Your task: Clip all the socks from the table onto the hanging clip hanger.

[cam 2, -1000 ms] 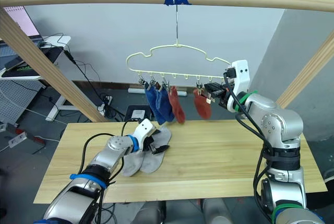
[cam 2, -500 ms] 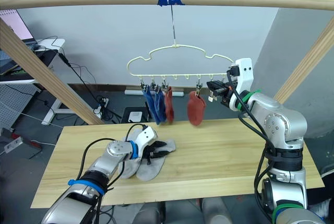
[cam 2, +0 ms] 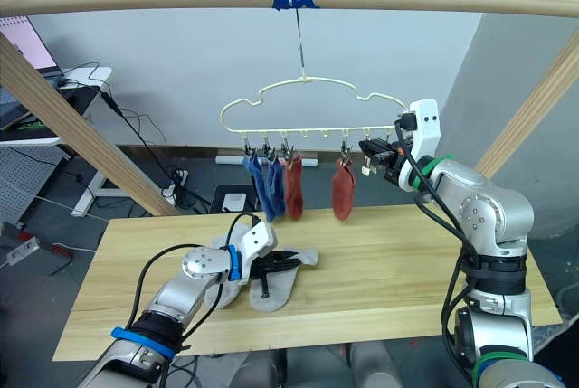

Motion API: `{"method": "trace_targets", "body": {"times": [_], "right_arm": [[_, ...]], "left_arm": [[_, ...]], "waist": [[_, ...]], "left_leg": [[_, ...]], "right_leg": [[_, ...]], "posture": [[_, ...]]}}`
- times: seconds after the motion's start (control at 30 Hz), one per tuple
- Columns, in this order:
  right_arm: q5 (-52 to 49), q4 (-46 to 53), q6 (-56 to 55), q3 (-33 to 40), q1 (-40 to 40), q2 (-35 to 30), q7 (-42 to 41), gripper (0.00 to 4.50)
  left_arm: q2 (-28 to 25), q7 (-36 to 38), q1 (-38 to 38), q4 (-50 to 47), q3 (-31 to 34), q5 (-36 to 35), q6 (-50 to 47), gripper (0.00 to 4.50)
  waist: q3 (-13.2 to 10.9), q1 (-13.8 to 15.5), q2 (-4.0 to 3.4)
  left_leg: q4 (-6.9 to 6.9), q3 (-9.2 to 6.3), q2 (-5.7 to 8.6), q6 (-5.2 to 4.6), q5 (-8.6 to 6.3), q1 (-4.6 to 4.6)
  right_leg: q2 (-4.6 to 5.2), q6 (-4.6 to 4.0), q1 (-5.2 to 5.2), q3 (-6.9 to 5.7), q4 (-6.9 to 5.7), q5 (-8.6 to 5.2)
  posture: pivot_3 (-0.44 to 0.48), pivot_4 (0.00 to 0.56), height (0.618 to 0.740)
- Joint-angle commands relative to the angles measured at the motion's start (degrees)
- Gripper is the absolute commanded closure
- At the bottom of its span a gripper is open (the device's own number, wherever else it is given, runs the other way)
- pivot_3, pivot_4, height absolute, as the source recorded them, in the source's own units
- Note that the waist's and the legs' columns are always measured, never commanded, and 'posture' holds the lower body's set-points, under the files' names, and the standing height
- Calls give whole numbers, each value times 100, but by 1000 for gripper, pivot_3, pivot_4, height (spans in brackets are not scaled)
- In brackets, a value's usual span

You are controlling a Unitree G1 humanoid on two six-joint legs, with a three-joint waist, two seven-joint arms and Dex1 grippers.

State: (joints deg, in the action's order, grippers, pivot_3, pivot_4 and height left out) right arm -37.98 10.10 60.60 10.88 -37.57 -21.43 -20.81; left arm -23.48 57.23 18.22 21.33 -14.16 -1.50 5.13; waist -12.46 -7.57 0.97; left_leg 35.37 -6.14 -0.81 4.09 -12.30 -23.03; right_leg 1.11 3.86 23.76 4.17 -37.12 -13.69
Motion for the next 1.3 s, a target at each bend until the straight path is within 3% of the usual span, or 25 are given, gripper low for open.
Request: {"method": "trace_targets", "body": {"times": [0.03,0.27,0.53,1.3], "right_arm": [[-521,-90,619,560,-291,101,267,4500],[-1493,-376,2267,1809,-897,605,1117,4500],[-1733,-398,3172,2893,-1475,1392,1962,4500],[-2175,-294,3190,2857,-1355,1643,2526,4500]], "left_arm": [[261,-342,230,-1062,483,-580,177,4495],[686,-913,419,-1770,430,-479,643,4495],[955,-1191,512,-1727,214,-291,875,4495],[1076,-1447,839,-1463,226,-300,1134,4495]], "waist": [[-5,33,0],[-6,91,-5],[-14,84,-18],[-16,-40,-22]], "left_leg": [[2,-1,0,0,0,-1],[2,4,1,-1,0,0],[0,3,0,-1,0,-1],[-2,3,1,-2,0,-3]], "right_leg": [[0,0,0,0,0,0],[0,0,-3,3,2,2],[-2,-14,1,2,1,10],[-3,1,2,2,2,1]], "posture": [[-154,214,740],[-154,210,740],[-158,204,740],[-155,192,740]]}}
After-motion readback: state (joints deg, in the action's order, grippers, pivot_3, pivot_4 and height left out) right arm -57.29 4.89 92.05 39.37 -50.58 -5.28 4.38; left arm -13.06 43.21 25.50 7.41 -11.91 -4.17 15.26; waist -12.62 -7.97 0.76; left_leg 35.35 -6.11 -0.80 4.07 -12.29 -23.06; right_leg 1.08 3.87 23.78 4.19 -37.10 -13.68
